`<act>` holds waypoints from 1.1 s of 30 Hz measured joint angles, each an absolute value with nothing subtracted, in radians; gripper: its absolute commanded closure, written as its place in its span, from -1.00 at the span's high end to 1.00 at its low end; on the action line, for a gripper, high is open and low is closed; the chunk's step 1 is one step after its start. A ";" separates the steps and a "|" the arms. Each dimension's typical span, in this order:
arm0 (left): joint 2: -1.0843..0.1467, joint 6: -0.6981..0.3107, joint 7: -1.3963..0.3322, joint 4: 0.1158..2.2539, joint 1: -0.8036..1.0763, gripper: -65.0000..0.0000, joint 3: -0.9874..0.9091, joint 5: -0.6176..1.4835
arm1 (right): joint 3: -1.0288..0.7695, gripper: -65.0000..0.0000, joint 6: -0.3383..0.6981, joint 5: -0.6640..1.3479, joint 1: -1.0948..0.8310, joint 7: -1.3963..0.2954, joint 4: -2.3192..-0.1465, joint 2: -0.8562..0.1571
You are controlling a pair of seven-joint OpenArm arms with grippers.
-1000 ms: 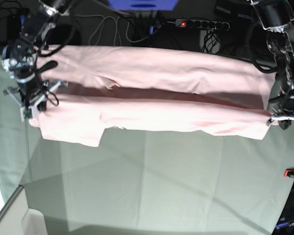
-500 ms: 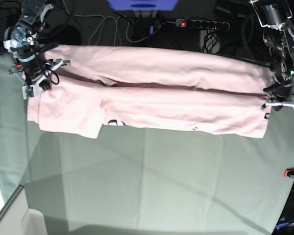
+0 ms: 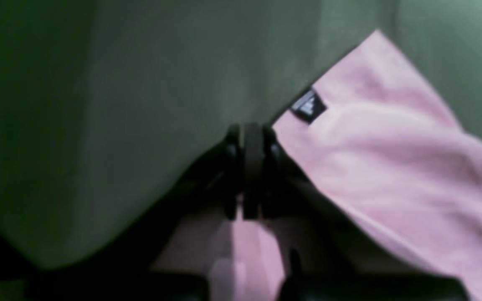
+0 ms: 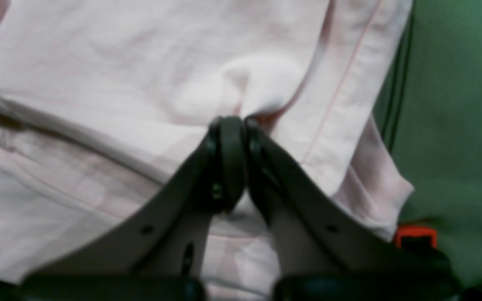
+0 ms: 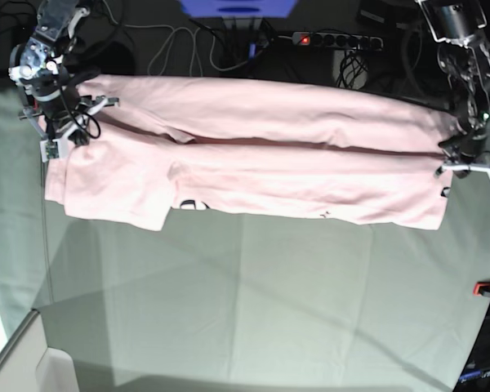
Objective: Layout the t-shirt on the table in an organized manner, then fold the t-shirt properly
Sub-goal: 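Lay the fold down and release with both grippers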
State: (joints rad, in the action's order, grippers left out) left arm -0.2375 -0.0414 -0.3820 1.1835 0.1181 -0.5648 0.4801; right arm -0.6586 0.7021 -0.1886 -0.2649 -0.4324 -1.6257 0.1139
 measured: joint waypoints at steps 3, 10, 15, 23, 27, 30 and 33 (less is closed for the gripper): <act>-0.223 -0.041 -0.381 1.184 0.117 -0.99 -0.567 0.480 | -0.659 -1.00 0.702 -0.189 -0.267 -0.433 -1.626 0.112; -0.218 -0.041 -0.385 1.184 0.117 -0.98 -0.569 0.480 | -0.658 -1.00 0.702 -0.189 -0.293 -0.429 -1.626 0.111; -0.218 -0.163 -0.386 1.184 0.118 -0.85 -0.569 0.478 | -0.651 -1.00 0.702 -0.190 -0.300 -0.426 -1.625 0.111; -0.216 -0.191 -0.386 1.184 0.117 -0.46 -0.568 0.472 | -0.652 -0.56 0.702 -0.190 -0.306 -0.430 -1.625 0.097; -0.216 -0.191 -0.386 1.184 0.117 -0.22 -0.568 0.473 | -0.662 -0.15 0.702 -0.194 -0.308 -0.435 -1.634 0.099; -0.216 -0.191 -0.386 1.184 0.117 -0.10 -0.569 0.473 | -0.714 -0.02 0.702 -0.182 -0.309 -0.442 -1.695 0.112; -0.216 -0.192 -0.386 1.184 0.134 -0.09 -0.569 0.476 | -0.797 0.00 0.702 -0.108 -0.299 -0.445 -1.748 0.121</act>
State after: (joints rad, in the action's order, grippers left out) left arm -0.2157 -0.1921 -0.3862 1.1835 0.1341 -0.5686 0.4755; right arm -0.7971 0.7017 -0.1081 -0.2985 -0.4446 -1.7481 0.1207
